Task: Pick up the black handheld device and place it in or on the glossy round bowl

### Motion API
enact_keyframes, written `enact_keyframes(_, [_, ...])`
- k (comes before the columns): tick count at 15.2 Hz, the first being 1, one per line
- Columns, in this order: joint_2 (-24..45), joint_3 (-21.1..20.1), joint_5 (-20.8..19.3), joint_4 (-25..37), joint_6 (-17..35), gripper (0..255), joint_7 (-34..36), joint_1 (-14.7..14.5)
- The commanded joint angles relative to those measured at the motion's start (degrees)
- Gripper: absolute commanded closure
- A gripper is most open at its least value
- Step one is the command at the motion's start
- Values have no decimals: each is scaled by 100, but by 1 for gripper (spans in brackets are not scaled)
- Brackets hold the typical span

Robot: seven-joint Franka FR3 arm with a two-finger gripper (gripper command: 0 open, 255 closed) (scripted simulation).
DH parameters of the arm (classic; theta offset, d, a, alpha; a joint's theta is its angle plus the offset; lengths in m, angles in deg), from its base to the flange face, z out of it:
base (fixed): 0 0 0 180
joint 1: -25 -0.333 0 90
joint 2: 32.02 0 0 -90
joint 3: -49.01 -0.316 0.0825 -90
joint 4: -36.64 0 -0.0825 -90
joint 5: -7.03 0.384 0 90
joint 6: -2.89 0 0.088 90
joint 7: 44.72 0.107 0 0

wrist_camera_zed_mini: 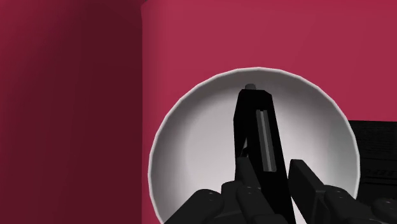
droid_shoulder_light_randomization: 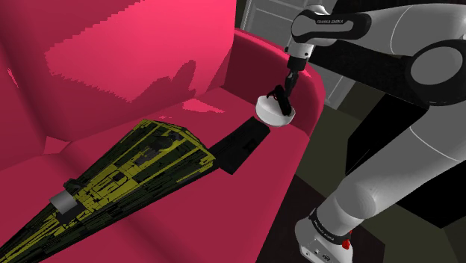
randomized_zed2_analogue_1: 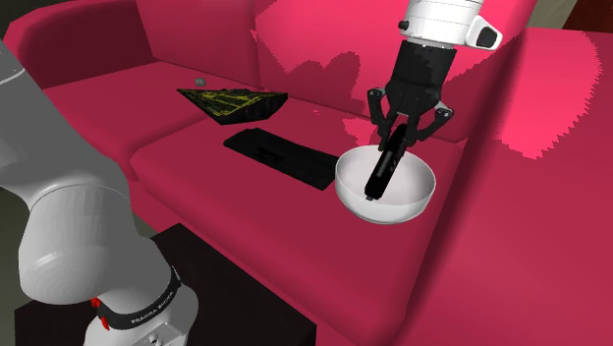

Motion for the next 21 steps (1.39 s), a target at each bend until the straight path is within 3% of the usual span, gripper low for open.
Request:
enact_keyframes(1, [0, 1, 0, -9, 12, 255, -2, 1])
enact_keyframes(4, [0, 1, 0, -9, 12, 255, -2, 1])
enact_keyframes(5, [0, 1, 0, -9, 12, 0, -2, 1])
enact_keyframes(10, [0, 1, 0, -9, 12, 0, -2, 1])
enact_keyframes(14, [181, -8, 47, 912, -732, 0, -42, -12])
enact_keyframes(21, [181, -8, 47, 912, -732, 0, -42, -12])
